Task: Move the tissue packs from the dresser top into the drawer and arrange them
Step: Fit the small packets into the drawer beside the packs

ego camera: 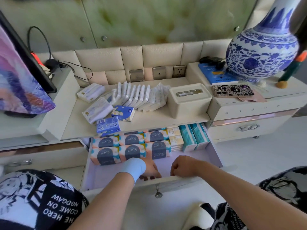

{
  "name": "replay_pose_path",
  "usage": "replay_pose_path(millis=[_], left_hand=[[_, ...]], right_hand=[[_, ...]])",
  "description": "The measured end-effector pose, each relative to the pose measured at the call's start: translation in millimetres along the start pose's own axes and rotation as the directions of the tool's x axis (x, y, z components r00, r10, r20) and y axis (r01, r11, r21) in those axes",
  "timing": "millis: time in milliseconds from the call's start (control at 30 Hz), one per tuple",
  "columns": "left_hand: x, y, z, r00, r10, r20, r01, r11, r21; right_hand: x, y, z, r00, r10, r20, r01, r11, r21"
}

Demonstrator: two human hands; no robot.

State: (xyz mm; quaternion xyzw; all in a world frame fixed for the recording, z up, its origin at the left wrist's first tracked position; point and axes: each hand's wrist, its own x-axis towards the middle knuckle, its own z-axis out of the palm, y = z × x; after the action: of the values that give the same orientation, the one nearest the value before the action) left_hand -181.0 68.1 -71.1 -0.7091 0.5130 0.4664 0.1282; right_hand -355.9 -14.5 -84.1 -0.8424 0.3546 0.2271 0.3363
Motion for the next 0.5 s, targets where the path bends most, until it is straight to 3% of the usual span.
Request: replay_pose_path(millis=[100, 200, 267, 333, 400, 500], left_hand=[[-16, 3, 10, 0.997, -0.034, 0.067, 0.038, 0.998, -0.054], [-27, 3, 16, 0.989, -0.026, 0.146, 0.043, 0.993, -0.113], [-30, 0, 17, 0.994, -0.011, 0.113, 0.025, 0.992, -0.124], [-30, -4, 11, 0.997, 0.033, -0.064, -0.035, 0.999, -0.025], [-27, -10, 3, 0.953, 0.071, -0.296, -0.056, 0.997, 0.061], [-13, -27, -3, 0.863, 0.075, -0.500, 0.014, 0.985, 0.172]], right_hand=[[-10, -3, 1, 0.996, 0.067, 0.065, -0.066, 0.998, -0.019], [-13, -11, 7, 0.970, 0.108, 0.217, -0.103, 0.994, -0.035], [-15, -21, 9, 0.970, 0.111, 0.216, -0.093, 0.991, -0.094], [-15, -26, 7, 0.998, 0.037, -0.050, -0.051, 0.949, -0.312], [-10, -23, 7, 0.933, -0.137, -0.333, -0.051, 0.865, -0.499], [5, -16, 12, 0.867, -0.233, -0.440, -0.073, 0.814, -0.576]])
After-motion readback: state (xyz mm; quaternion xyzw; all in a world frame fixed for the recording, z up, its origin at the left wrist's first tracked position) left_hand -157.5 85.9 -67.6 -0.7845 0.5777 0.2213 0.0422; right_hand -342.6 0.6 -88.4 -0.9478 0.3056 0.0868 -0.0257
